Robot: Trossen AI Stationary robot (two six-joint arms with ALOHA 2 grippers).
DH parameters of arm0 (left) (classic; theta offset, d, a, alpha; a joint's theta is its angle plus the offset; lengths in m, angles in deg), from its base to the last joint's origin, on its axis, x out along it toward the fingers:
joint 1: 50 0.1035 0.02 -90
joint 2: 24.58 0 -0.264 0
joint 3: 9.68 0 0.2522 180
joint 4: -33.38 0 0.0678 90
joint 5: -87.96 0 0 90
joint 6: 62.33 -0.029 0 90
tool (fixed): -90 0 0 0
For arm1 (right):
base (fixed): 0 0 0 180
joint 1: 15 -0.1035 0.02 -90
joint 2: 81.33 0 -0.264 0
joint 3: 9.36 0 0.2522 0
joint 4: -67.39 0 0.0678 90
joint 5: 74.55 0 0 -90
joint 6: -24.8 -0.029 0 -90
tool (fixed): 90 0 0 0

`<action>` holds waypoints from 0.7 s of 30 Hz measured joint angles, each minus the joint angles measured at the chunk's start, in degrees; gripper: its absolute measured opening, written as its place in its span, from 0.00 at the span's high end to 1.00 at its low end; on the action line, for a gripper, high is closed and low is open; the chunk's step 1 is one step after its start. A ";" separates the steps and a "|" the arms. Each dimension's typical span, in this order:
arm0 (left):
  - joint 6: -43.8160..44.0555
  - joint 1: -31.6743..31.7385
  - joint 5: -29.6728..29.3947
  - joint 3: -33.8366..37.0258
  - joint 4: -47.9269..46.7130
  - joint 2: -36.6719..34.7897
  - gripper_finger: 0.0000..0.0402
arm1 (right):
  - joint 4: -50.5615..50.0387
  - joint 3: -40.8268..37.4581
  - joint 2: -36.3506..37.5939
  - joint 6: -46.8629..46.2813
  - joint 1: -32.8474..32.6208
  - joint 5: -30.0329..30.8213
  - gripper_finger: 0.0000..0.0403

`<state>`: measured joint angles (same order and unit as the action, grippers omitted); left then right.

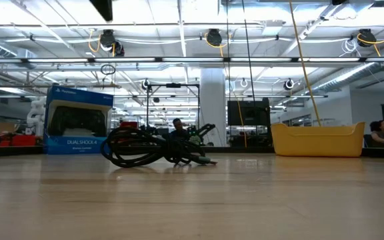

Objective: Pick and place USB-C Cables
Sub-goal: Put the charger cable into the yellow bin

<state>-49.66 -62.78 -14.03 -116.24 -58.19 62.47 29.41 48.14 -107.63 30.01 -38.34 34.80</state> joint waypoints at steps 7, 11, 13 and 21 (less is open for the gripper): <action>0.00 1.05 0.81 11.44 13.57 0.87 0.91 | -0.05 -1.15 -0.02 0.26 0.00 0.00 1.00; 0.57 2.36 4.23 17.23 21.21 0.87 0.89 | 0.28 -1.17 -0.02 0.40 -0.01 0.00 1.00; 0.59 2.87 4.92 19.70 24.39 0.87 0.86 | 0.52 -1.17 -0.02 0.51 0.00 0.00 1.00; 2.38 3.21 5.00 26.31 34.64 0.85 0.68 | 0.50 -1.17 0.00 0.63 0.00 0.00 1.00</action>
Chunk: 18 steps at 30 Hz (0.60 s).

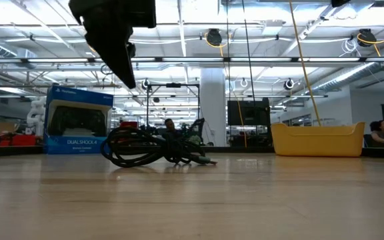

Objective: Pick and place USB-C Cables
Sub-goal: Put the charger cable into the yellow bin

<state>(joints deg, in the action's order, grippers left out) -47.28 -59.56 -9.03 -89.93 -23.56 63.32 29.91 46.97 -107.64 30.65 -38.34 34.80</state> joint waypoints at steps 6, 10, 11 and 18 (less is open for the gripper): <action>0.20 -0.43 -0.36 0.88 3.53 3.78 0.54 | 0.00 0.00 0.00 -0.02 -0.02 0.00 1.00; -0.15 -0.84 -0.52 0.89 4.97 8.57 0.45 | -0.02 0.00 -0.01 0.00 -0.01 0.02 1.00; 0.00 -0.97 -0.52 0.93 5.44 9.74 0.43 | -0.02 0.00 0.00 0.00 0.00 0.02 1.00; 0.73 -1.00 -0.06 0.91 7.56 15.18 0.30 | -0.02 0.00 0.00 0.00 0.00 0.02 1.00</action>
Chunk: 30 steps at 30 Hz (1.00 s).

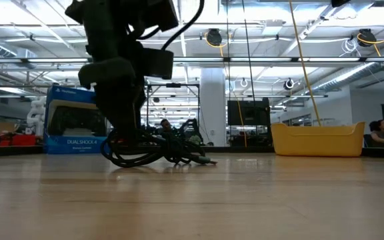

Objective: Pick and place USB-C Cables
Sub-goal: Put the charger cable into the yellow bin

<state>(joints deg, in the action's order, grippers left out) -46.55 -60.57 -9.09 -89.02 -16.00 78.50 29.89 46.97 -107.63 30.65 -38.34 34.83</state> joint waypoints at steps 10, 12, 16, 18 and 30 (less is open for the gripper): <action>-0.05 0.09 0.96 -0.02 1.51 0.36 0.36 | -0.02 0.00 -0.02 0.00 0.00 0.00 1.00; -0.05 0.09 1.01 -0.04 2.31 0.36 0.43 | -0.02 0.00 -0.02 -0.02 -0.02 0.00 1.00; 0.02 0.09 1.07 -0.07 2.69 0.36 0.58 | -0.02 0.00 -0.02 -0.02 0.00 0.00 1.00; 0.02 0.09 1.10 -0.07 2.48 0.36 0.64 | -0.02 0.00 -0.02 -0.02 -0.01 0.00 1.00; -0.02 0.09 3.08 -0.07 2.19 0.36 0.67 | -0.02 0.00 -0.02 -0.02 -0.01 0.00 1.00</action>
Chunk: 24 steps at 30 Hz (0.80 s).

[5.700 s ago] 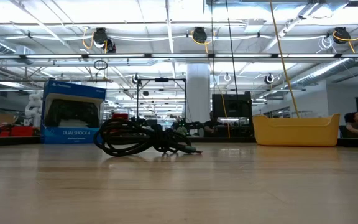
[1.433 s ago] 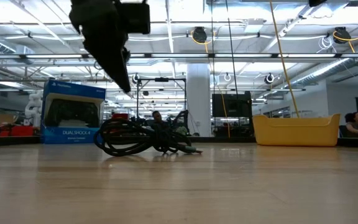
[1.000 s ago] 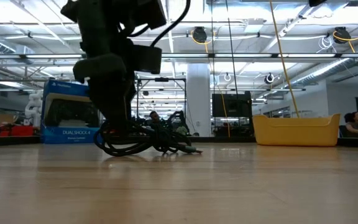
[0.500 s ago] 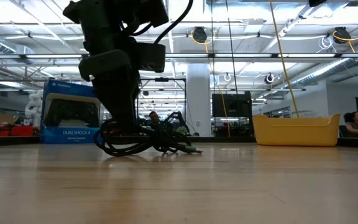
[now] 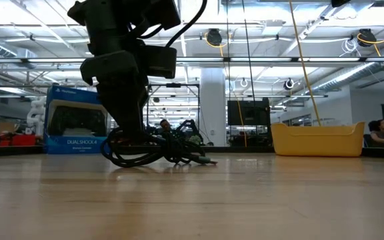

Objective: Pick and place USB-C Cables
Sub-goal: Put the charger cable into the yellow bin

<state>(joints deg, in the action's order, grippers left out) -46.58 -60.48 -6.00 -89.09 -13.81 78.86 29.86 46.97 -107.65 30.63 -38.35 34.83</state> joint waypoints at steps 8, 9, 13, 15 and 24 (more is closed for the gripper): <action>-0.41 0.00 0.42 0.00 0.00 0.00 0.76 | 0.00 0.00 0.00 0.00 0.00 0.00 1.00; -0.43 0.00 0.93 0.00 0.00 0.00 0.78 | 0.00 0.00 0.00 0.00 0.00 0.00 1.00; -0.69 0.00 1.14 0.00 0.02 0.04 0.86 | 0.00 0.00 0.00 0.00 0.01 0.00 1.00; -1.60 0.01 1.15 0.00 0.06 0.11 0.89 | 0.00 0.00 0.00 0.00 0.01 0.00 1.00; -3.77 0.00 1.16 0.00 0.21 0.11 0.96 | -0.01 -0.02 0.00 0.00 0.01 0.00 1.00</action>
<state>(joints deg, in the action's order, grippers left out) -50.35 -60.48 -4.85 -89.09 -13.60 78.97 29.86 46.95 -107.65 30.63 -38.34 34.83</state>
